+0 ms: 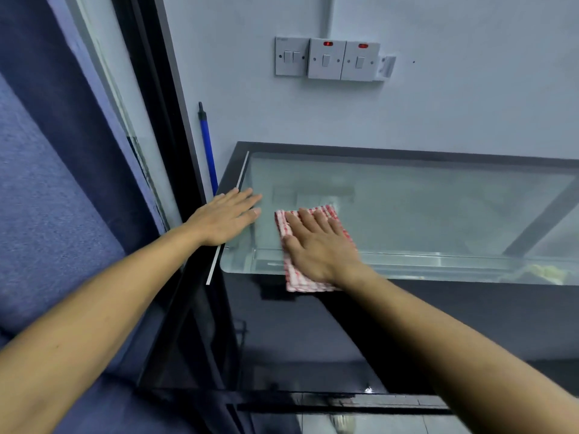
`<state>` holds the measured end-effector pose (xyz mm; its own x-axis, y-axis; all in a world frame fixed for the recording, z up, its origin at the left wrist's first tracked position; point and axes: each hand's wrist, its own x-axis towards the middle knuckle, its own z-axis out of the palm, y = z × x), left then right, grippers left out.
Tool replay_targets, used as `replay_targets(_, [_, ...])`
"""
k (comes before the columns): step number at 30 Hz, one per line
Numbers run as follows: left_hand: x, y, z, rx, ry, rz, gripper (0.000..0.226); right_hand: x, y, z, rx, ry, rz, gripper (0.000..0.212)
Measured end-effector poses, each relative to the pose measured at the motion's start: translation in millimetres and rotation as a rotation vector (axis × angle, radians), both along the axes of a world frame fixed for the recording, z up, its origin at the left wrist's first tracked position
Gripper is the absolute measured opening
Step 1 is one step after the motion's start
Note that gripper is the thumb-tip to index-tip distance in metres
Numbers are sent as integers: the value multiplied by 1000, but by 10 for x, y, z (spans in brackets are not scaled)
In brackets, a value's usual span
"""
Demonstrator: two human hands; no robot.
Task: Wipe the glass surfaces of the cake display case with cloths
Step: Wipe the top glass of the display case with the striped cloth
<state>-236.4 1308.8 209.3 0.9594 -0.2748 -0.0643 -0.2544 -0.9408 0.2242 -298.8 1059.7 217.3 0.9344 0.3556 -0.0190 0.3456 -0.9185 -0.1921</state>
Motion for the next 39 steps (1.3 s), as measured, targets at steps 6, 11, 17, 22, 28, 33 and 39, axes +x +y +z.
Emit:
replay_targets(6, [-87,-15,54,-103,9,23,65,89,580,155,143,219,62,62])
replay_targets(11, [-81,-67,218,-341,37,120,65,295,180,467,421,253,28,46])
replay_targets(17, [-128,-184,610,-65,109,36,54,466,3,475,275,164,-38,55])
replay_targets(22, [-121,-272,623,-147,232,90,32,606,131,474,266,111,-32,54])
replay_targets(28, [-87,-252,698,-426,156,228,32,821,107,662,329,133,-49,25])
replay_targets(33, [-60,-189,1199,-825,-124,274,40,891,4,1277,622,-14,-8,15])
replay_targets(39, [-248,-42,1690,-708,-275,102,20,661,-62,1500,764,-296,175,13])
